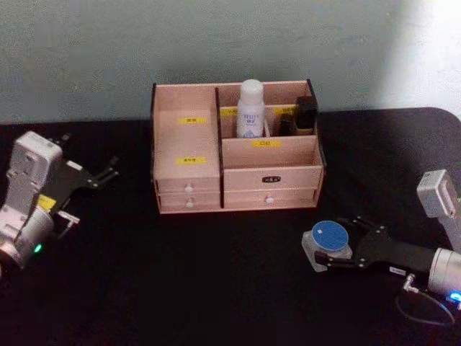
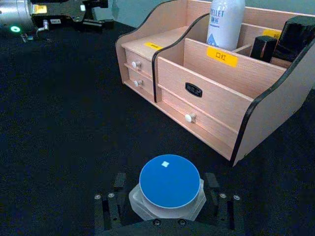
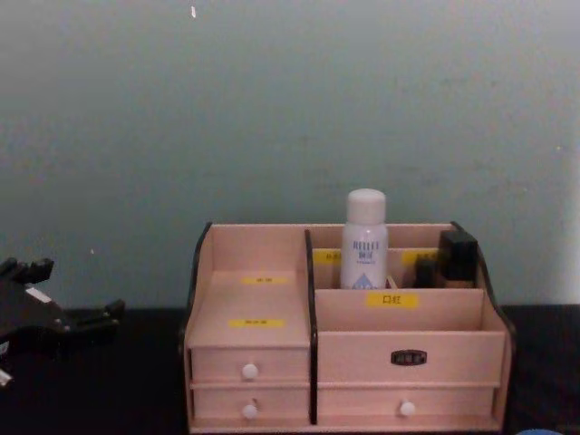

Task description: Pick up the facial cleanser and watermelon frost from the table and place them into the tiered storage box.

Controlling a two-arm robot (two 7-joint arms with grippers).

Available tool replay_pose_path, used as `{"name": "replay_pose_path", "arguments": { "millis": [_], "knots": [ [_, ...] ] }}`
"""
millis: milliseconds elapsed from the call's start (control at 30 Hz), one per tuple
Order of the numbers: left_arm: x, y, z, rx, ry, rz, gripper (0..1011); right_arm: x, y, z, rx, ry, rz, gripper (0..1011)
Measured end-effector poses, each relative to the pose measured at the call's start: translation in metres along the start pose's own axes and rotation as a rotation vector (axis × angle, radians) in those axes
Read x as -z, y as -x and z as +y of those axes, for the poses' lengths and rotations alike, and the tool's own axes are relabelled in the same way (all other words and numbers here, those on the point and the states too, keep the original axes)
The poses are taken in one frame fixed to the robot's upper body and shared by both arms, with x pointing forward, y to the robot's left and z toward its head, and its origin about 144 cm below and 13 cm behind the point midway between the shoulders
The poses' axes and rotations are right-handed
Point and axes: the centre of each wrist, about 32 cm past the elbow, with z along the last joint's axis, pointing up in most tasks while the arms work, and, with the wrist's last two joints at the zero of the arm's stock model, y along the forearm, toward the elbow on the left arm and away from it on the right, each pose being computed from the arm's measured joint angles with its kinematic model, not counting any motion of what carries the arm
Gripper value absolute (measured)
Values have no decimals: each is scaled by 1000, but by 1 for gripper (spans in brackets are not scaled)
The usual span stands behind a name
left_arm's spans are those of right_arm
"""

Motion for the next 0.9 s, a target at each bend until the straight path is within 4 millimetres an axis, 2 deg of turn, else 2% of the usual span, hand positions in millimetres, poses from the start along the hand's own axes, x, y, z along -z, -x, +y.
{"name": "replay_pose_path", "arguments": {
  "millis": [900],
  "knots": [
    [0,0,0,0,0,0,1001,2,-2,2,19,-3,24,1000]
  ]
}}
